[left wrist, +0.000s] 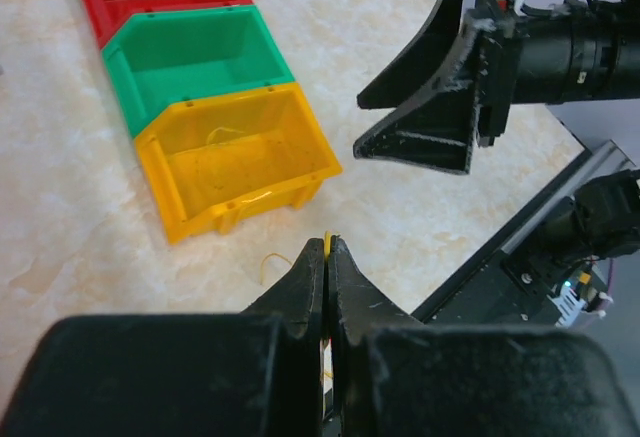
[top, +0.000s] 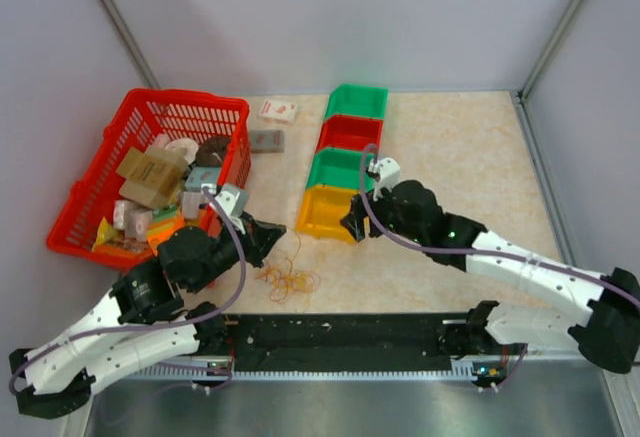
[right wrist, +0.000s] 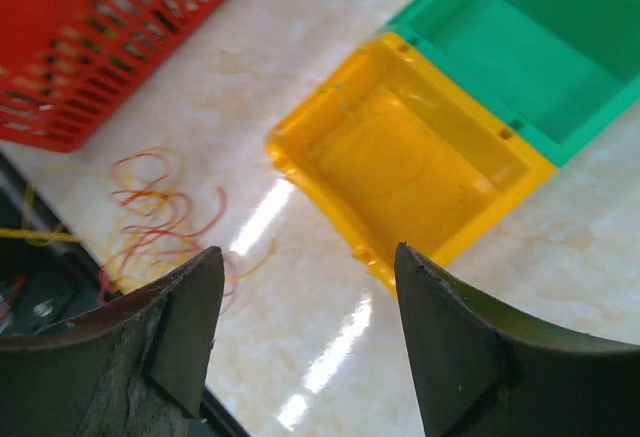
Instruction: Untangle the cables
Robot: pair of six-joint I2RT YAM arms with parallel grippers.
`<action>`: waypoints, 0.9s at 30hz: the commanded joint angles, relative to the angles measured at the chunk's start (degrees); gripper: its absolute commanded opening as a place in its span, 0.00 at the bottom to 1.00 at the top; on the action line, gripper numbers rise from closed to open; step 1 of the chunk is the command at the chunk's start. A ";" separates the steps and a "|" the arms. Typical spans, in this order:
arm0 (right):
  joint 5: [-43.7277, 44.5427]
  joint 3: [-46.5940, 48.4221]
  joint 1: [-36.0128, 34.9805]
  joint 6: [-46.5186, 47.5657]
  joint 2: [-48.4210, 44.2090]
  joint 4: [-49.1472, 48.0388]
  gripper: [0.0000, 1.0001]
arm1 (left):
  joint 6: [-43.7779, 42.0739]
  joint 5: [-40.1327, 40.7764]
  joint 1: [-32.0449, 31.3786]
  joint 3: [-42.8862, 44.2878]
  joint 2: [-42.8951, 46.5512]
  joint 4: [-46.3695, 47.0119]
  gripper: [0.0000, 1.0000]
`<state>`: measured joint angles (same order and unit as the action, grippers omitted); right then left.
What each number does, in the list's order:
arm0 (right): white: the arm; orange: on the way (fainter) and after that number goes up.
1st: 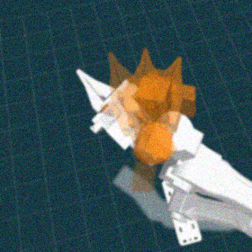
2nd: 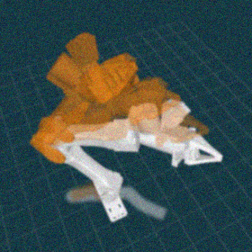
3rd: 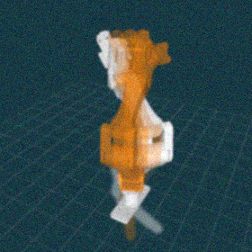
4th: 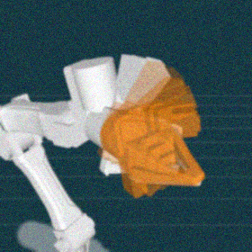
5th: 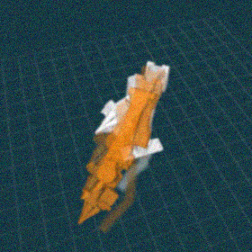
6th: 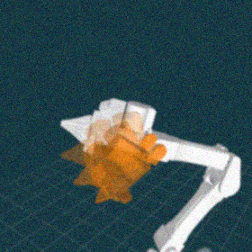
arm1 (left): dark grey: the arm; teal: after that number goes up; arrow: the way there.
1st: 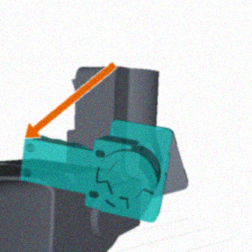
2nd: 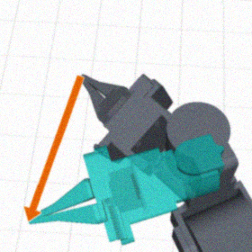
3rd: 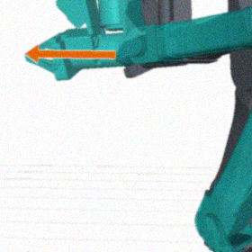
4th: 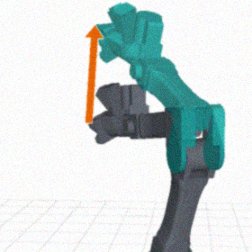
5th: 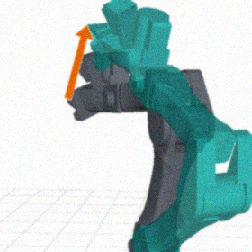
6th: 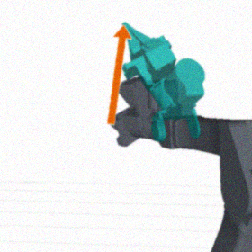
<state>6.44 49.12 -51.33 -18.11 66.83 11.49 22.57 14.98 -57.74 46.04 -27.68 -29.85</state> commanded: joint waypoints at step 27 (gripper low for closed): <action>14.63 -17.22 -22.50 3.53 -11.78 -47.57 0.00 | 1.16 -10.35 0.25 10.21 -12.93 4.01 0.53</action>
<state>14.55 31.62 -72.93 -13.04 65.78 -39.42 25.21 -1.43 -57.69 54.28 -39.81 -23.81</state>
